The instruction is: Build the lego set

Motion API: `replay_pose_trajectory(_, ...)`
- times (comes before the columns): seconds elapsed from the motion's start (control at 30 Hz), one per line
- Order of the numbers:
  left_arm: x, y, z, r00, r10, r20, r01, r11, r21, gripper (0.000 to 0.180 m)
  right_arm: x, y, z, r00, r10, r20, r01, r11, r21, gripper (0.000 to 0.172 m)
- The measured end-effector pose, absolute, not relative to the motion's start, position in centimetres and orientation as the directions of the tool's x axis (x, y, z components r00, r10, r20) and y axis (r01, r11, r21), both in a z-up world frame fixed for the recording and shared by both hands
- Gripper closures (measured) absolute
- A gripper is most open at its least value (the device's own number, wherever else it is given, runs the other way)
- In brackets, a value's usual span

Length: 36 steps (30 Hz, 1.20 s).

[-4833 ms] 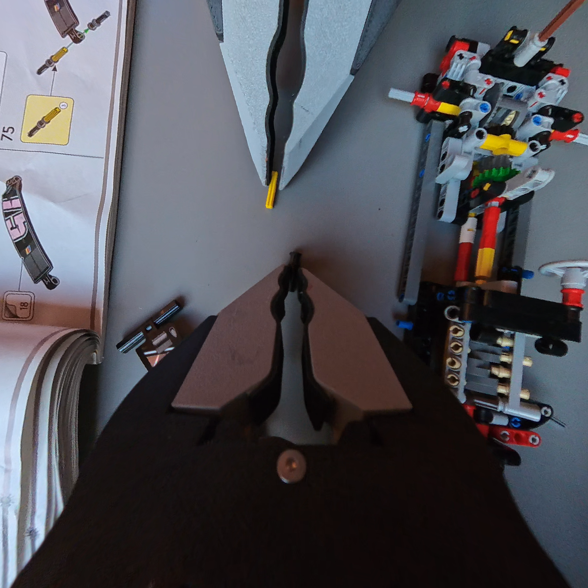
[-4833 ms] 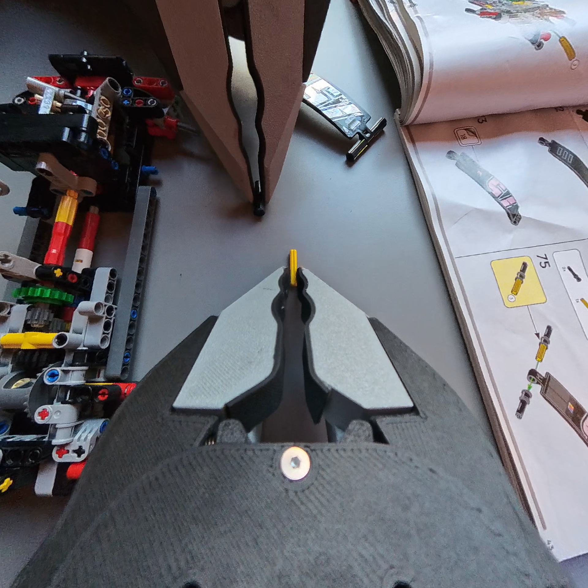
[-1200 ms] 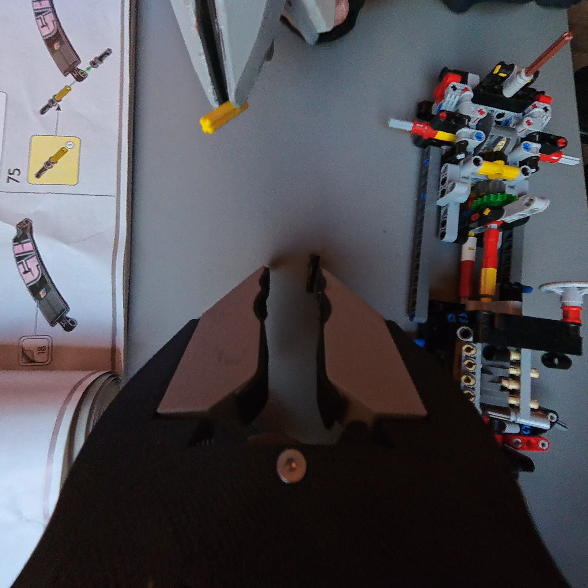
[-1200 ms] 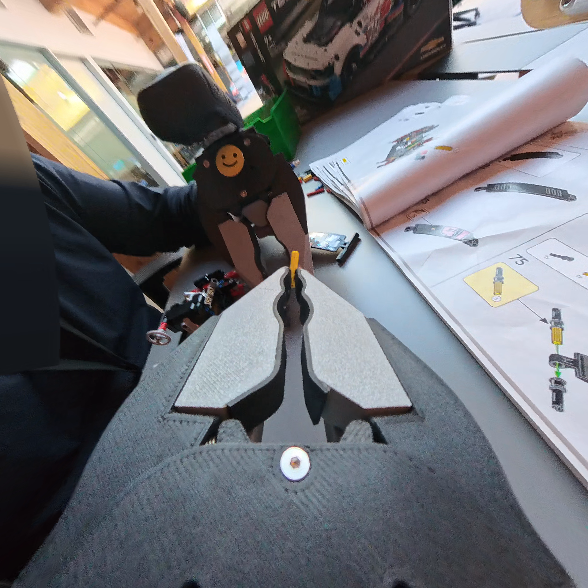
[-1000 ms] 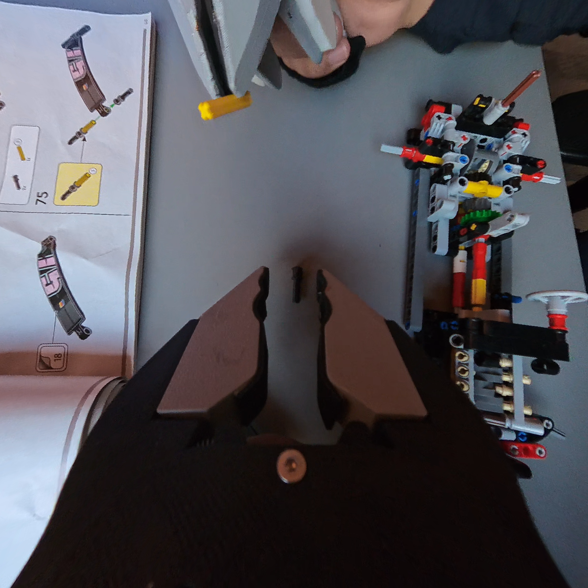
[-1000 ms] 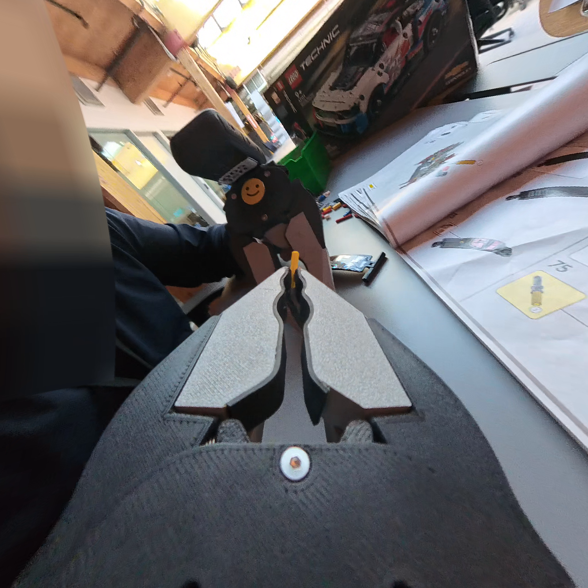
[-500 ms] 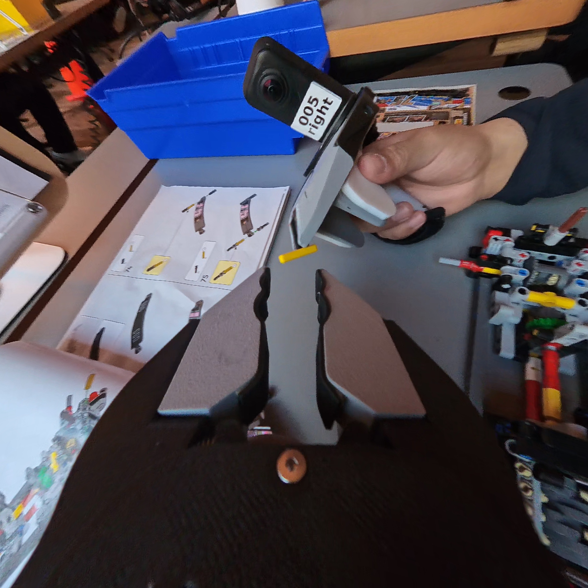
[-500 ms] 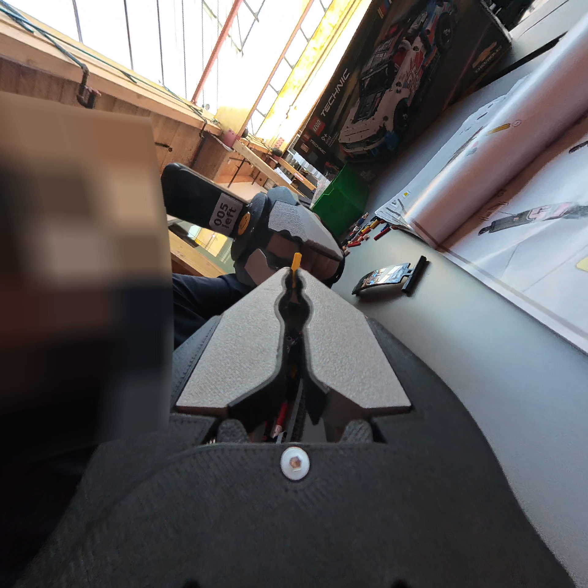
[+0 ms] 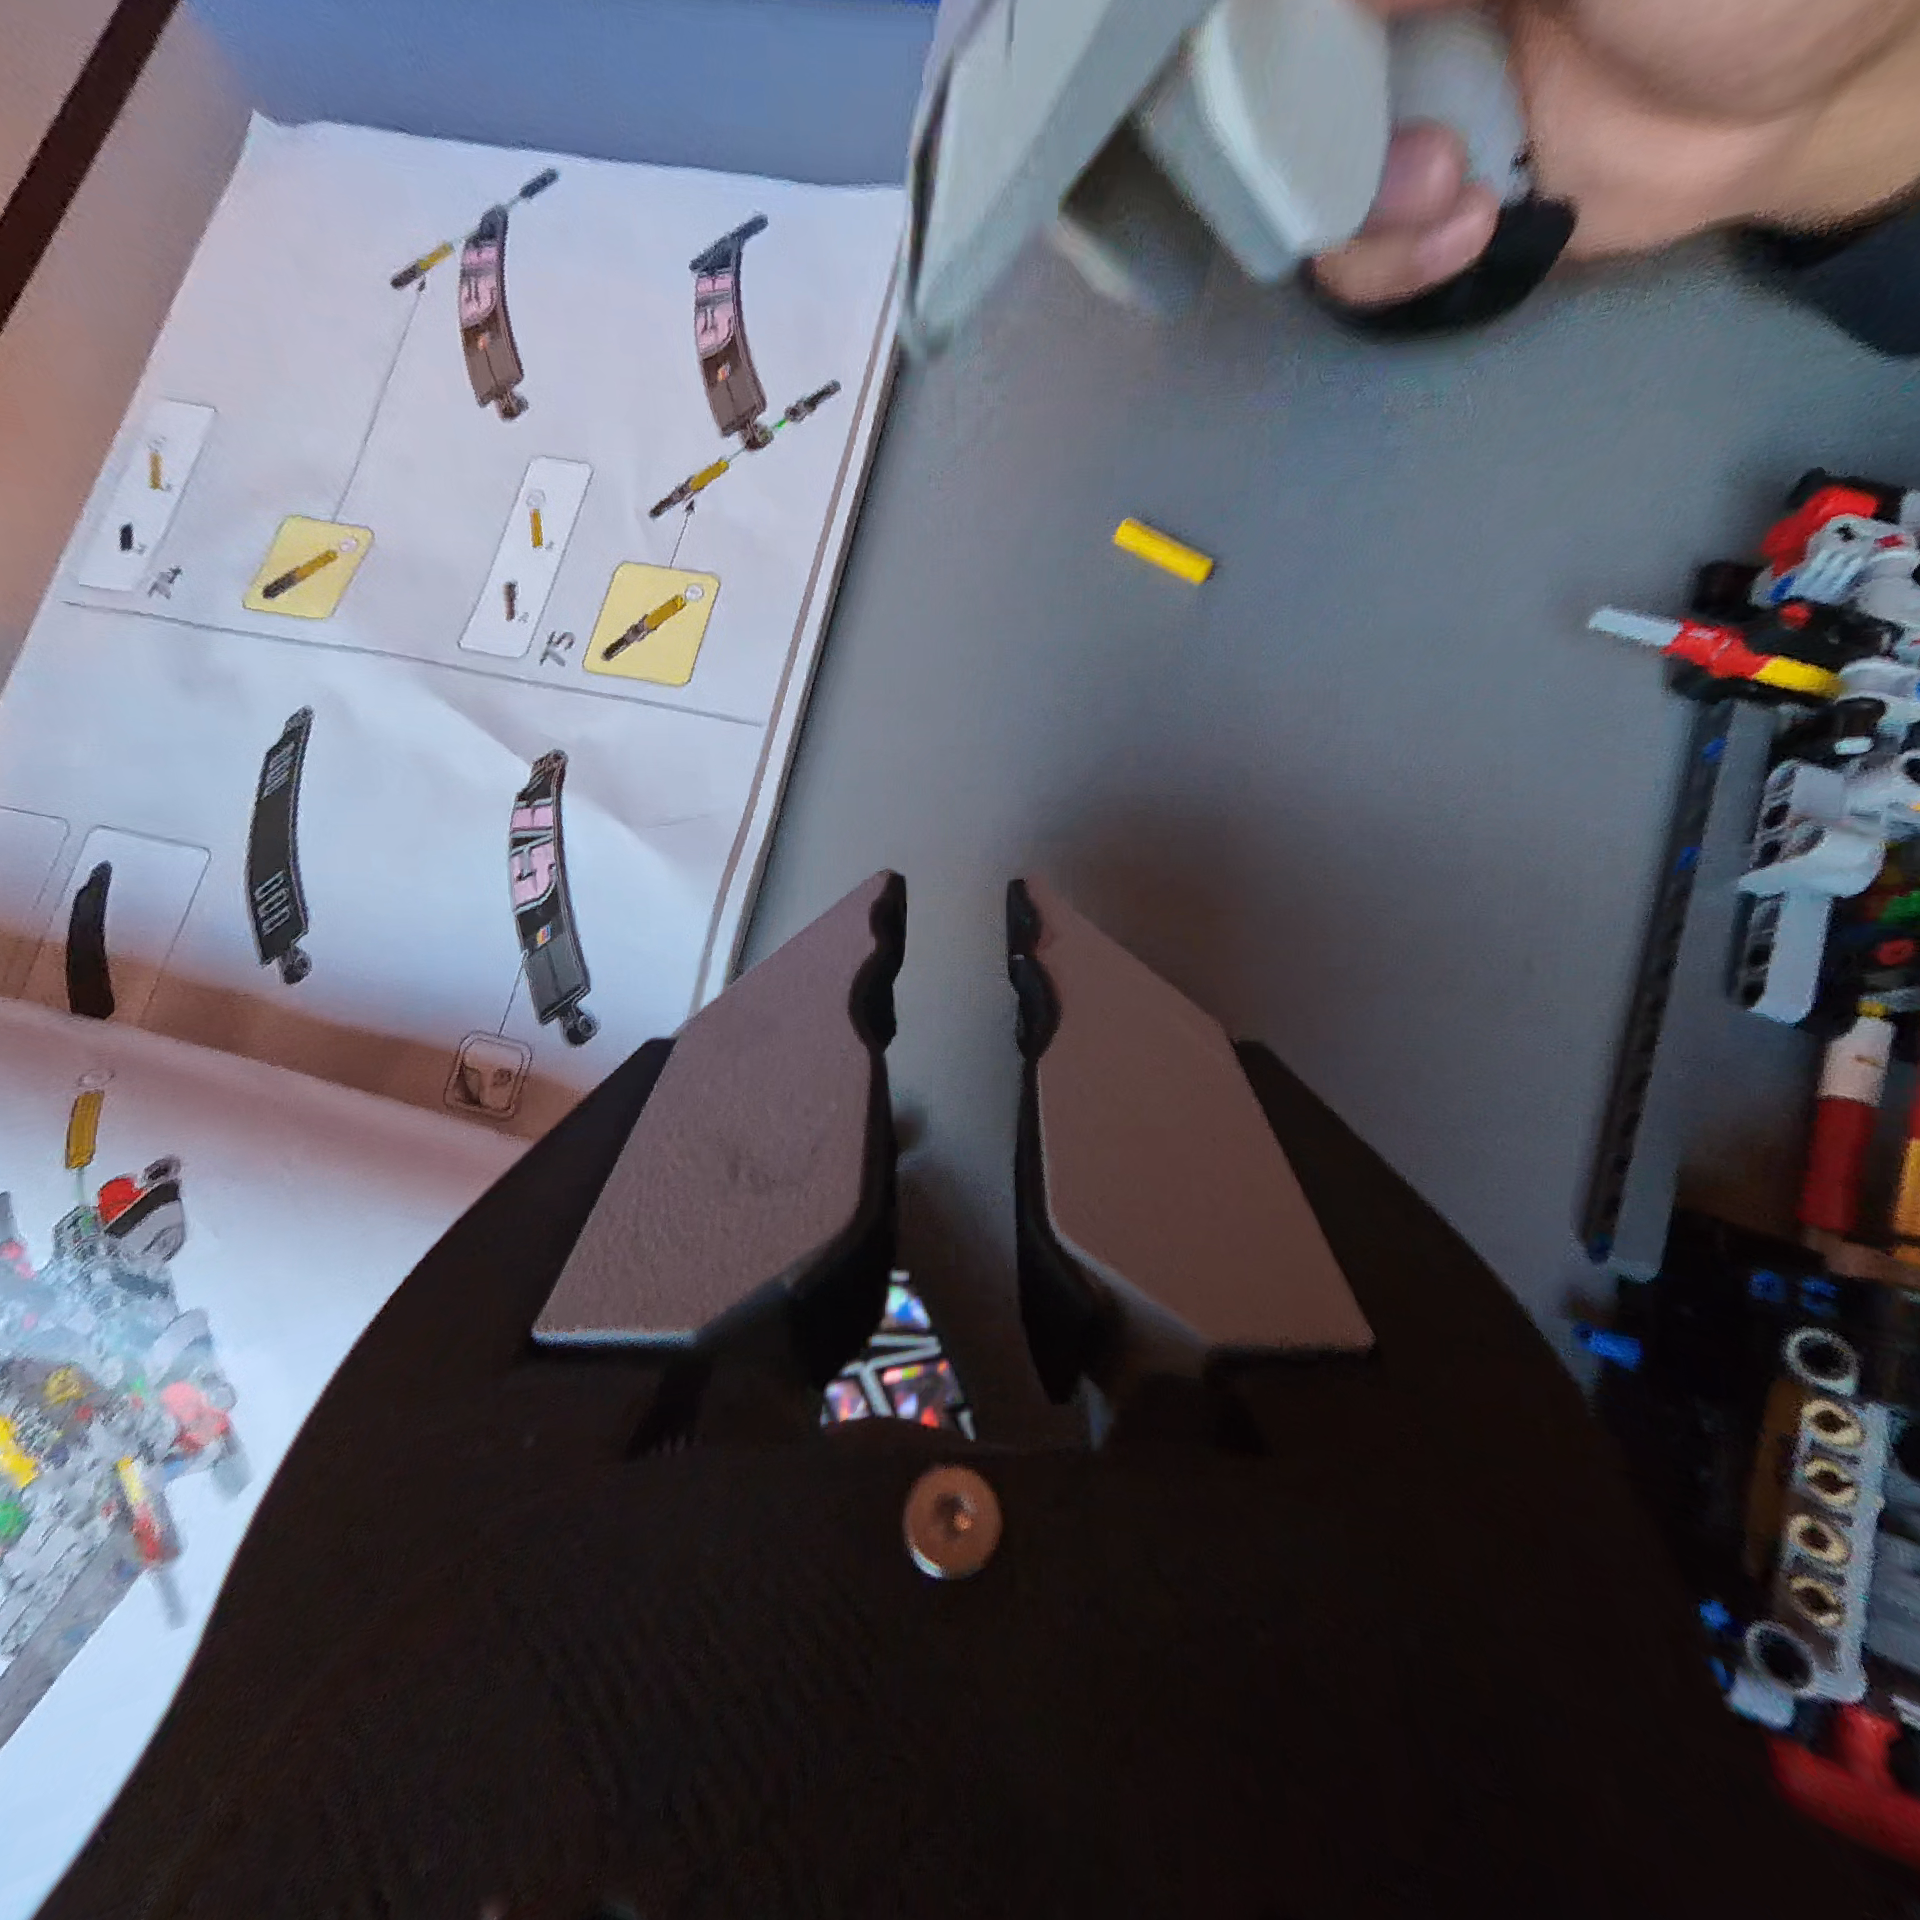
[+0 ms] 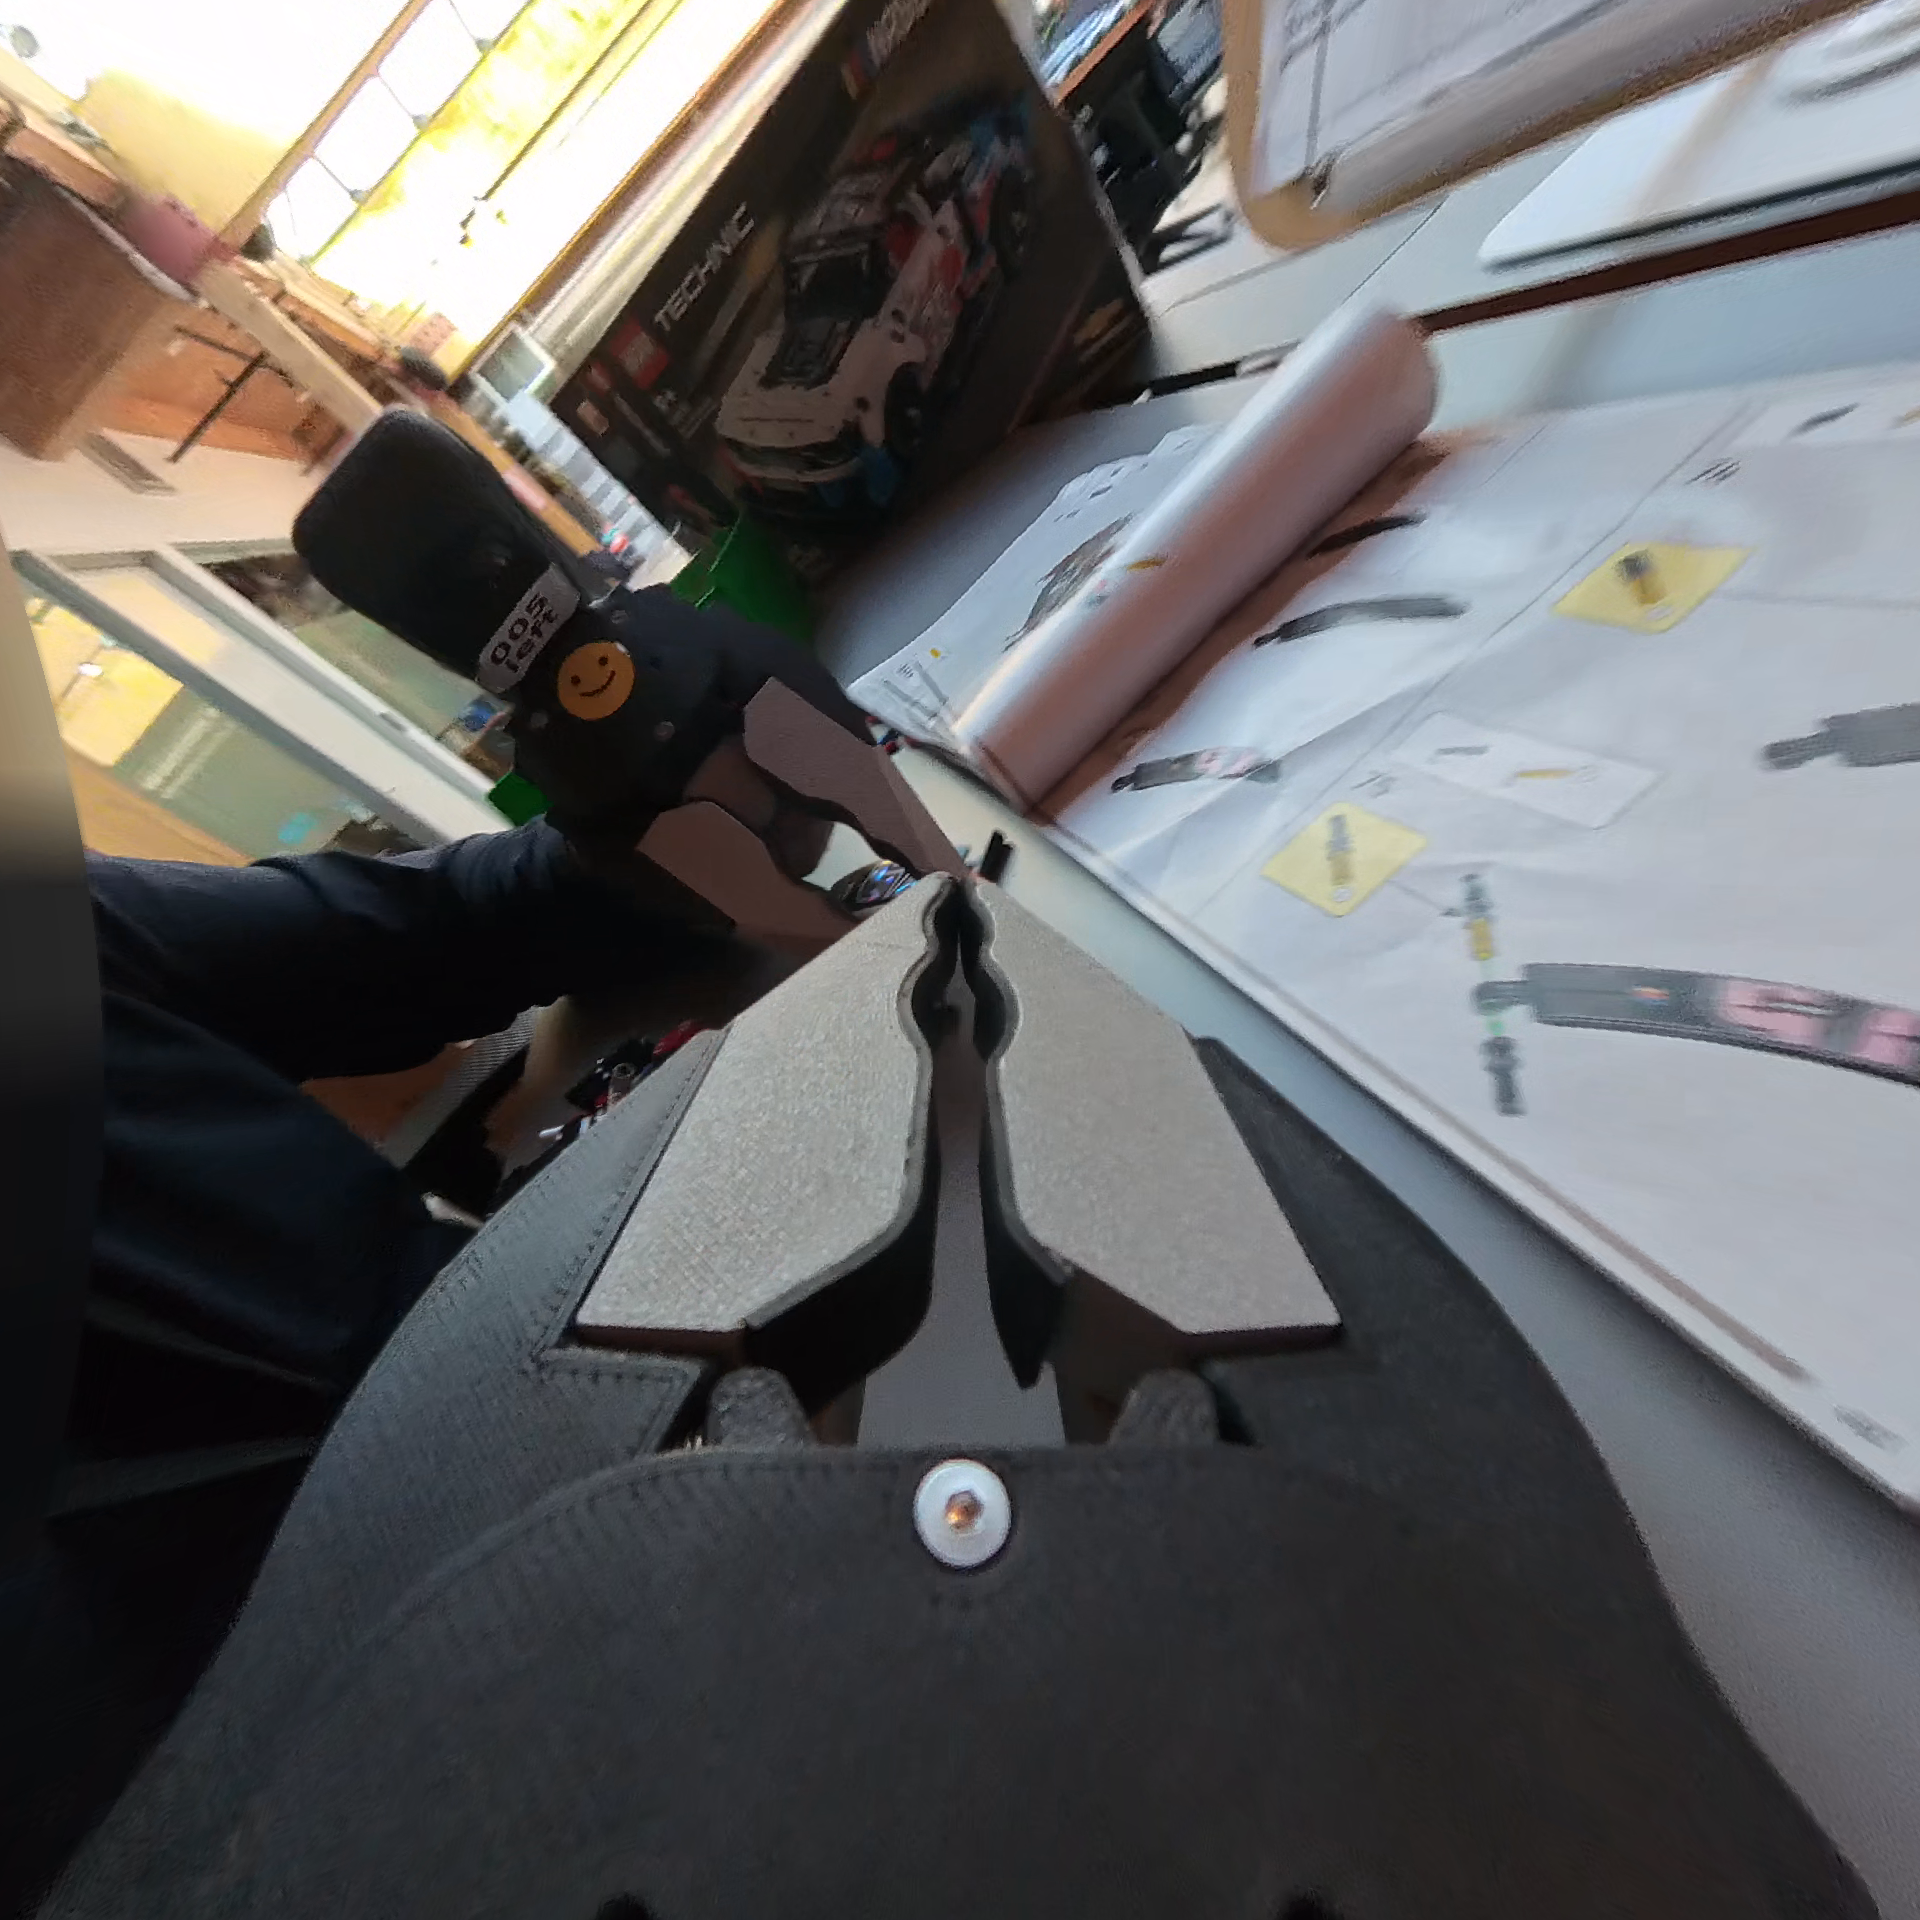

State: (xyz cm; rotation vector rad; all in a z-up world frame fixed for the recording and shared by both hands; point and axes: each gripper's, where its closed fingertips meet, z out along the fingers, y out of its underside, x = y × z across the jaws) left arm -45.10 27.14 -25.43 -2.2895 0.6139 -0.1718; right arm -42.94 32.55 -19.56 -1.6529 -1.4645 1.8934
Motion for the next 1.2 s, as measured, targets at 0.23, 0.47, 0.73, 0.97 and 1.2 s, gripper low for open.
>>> replay_pose_trajectory(0.23,-46.3,25.0,-25.3,0.862,-0.506,-0.012,-0.411,-0.686,-0.601,0.16,-40.9,34.9,-18.9,-0.309,0.807,-0.503,0.438,-0.349,-0.829,0.172)
replay_pose_trajectory(0.47,-45.8,24.0,-25.8,0.847,-0.531,0.014,-0.431,-0.702,-0.567,0.159,-40.6,34.9,-22.2,-0.265,0.92,-0.289,0.561,-0.097,-0.822,0.172)
replay_pose_trajectory(0.73,-44.8,23.5,-27.6,0.826,-0.563,0.019,-0.472,-0.711,-0.521,0.157,-38.6,33.4,-24.5,-0.374,0.905,-0.201,0.671,0.114,-0.733,0.172)
replay_pose_trajectory(0.97,-44.7,23.2,-27.5,0.819,-0.574,0.026,-0.482,-0.711,-0.513,0.156,-37.5,33.0,-26.4,-0.396,0.895,-0.206,0.736,0.175,-0.655,0.172)
replay_pose_trajectory(1.2,-44.1,23.2,-27.6,0.797,-0.602,0.037,-0.496,-0.689,-0.528,0.158,-36.2,32.2,-27.1,-0.432,0.864,-0.259,0.771,0.206,-0.602,0.172)
